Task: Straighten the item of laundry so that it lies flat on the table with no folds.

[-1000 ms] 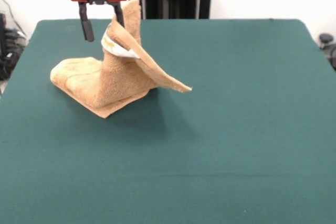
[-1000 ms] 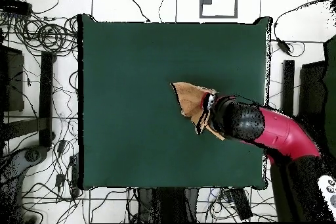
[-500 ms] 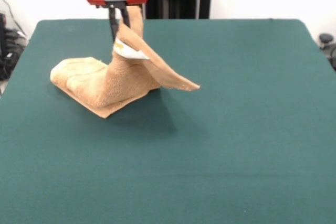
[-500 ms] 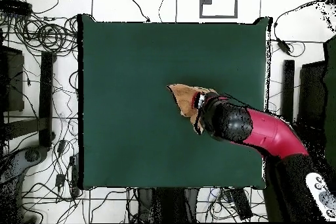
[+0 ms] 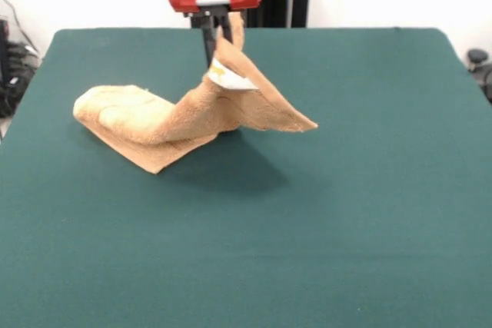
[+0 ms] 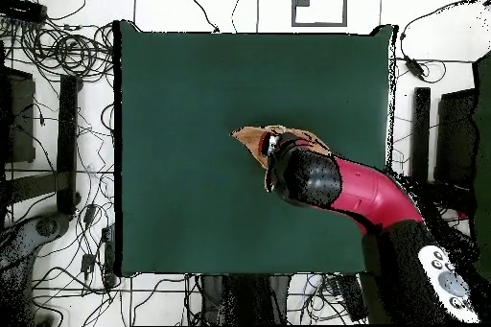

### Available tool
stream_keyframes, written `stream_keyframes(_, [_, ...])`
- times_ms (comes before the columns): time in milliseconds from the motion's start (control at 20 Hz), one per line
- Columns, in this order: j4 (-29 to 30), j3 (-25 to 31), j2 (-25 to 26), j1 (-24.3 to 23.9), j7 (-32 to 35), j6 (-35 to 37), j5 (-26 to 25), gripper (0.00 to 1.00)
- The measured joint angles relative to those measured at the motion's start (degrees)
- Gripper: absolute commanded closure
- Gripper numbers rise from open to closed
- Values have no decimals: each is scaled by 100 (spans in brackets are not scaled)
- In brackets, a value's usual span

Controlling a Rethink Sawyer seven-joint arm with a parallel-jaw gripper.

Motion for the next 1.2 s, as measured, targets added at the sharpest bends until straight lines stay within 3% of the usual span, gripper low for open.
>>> stream_keyframes(800, [457, -17, 37, 110, 0, -259, 783, 100])
stream_keyframes(850, [467, -20, 38, 126, 0, -258, 798, 0])
stream_keyframes(1200, [477, -118, 41, 246, 0, -190, 821, 0])
